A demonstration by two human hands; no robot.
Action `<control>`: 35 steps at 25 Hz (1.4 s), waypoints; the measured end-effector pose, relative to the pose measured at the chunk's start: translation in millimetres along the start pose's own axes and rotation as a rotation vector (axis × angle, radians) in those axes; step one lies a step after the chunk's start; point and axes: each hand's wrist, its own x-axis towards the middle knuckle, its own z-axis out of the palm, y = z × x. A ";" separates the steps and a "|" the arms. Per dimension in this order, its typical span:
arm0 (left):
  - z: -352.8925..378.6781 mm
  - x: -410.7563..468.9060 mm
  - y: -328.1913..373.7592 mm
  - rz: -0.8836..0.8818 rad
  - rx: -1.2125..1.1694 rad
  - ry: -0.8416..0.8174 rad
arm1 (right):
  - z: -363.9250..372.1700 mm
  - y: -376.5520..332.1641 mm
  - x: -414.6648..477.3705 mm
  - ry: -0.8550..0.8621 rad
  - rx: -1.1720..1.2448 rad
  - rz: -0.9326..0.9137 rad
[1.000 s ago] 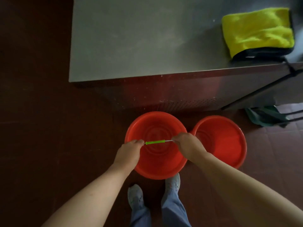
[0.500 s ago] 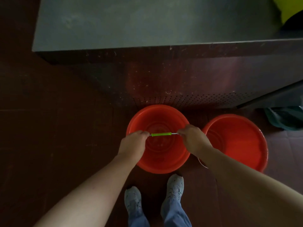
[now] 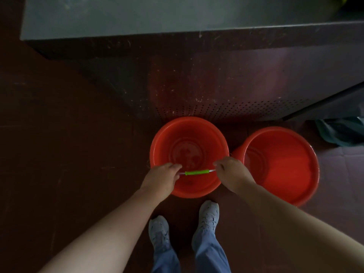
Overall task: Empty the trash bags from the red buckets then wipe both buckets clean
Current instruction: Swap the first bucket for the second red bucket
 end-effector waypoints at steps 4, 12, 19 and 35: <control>23.3 -37.2 -7.1 -0.022 0.264 -0.512 | 31.7 18.5 -19.6 -0.318 -0.096 0.100; 36.3 -38.1 5.4 -0.017 0.241 -0.473 | 65.6 40.3 -48.8 -0.331 0.048 0.194; -11.4 -30.9 75.9 0.114 0.351 -0.348 | 6.9 52.3 -94.4 -0.128 0.120 0.273; 167.8 72.6 293.5 0.136 0.320 -0.181 | -27.0 318.3 -144.5 -0.151 -0.134 0.187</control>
